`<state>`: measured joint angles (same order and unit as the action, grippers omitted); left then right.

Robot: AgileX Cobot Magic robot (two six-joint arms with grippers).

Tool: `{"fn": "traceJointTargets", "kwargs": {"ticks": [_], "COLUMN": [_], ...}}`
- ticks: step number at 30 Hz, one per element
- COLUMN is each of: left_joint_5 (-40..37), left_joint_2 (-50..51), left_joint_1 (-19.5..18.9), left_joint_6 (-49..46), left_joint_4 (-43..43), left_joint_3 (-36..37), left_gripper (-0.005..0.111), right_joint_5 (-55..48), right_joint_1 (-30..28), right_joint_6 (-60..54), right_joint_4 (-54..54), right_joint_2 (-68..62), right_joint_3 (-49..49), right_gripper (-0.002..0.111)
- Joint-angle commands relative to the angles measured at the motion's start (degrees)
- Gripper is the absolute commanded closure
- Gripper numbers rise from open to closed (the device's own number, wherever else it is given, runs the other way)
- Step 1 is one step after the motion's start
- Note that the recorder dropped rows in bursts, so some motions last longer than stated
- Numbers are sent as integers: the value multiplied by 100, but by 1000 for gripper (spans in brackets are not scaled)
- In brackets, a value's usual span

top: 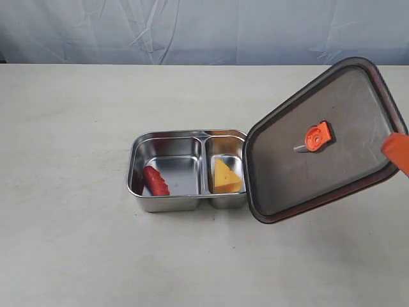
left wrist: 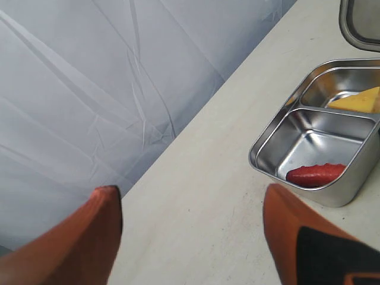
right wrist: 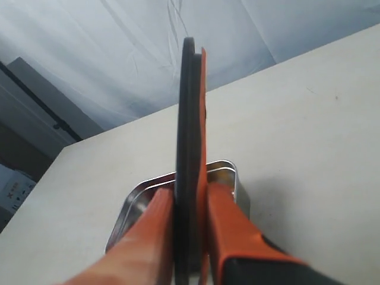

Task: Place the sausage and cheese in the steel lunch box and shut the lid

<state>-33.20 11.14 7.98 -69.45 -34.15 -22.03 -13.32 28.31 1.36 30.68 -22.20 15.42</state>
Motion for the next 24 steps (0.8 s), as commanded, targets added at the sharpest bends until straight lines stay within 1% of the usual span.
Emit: {"fn": "traceJointTargets", "kwargs": {"ticks": [1, 4, 6, 8, 11, 13, 14, 17, 20, 24], "left_joint_5": [19, 19, 19, 19, 19, 19, 19, 19, 19, 19], "left_joint_2": [-44, -44, -44, -44, -44, -44, -44, -44, -44, -44], "left_joint_1": [24, 24, 24, 24, 24, 24, 24, 24, 24, 24], "left_joint_6": [35, 35, 35, 35, 35, 35, 35, 35, 35, 35], "left_joint_4": [-87, -87, -87, -87, -87, -87, -87, -87, -87, -87], "left_joint_3": [-14, -14, -14, -14, -14, -14, -14, -14, -14, -14], "left_gripper": [43, 43, 43, 43, 43, 43, 43, 43, 43, 43], "right_joint_5": [667, 1105, 1601, 1974, 2646, 3199, 3686, 4564, 4940, 5920], "right_joint_1": [648, 1003, 1215, 1391, 1512, 1512, 1512, 1512, 1512, 1512], "right_joint_6": [586, 827, 1363, 2088, 3571, 4257, 4594, 4819, 5041, 5125], "right_joint_4": [-597, -710, -1090, -1732, -2881, -3328, -3384, -3328, -3296, -3305], "right_joint_2": [37, 37, 37, 37, -16, -123, -215, -588, -1005, -1576], "right_joint_3": [-22, -47, -151, -306, -675, -934, -1143, -1509, -1542, -1542], "right_gripper": [109, 109, 109, 109, 109, 109, 109, 109, 109, 109]}}
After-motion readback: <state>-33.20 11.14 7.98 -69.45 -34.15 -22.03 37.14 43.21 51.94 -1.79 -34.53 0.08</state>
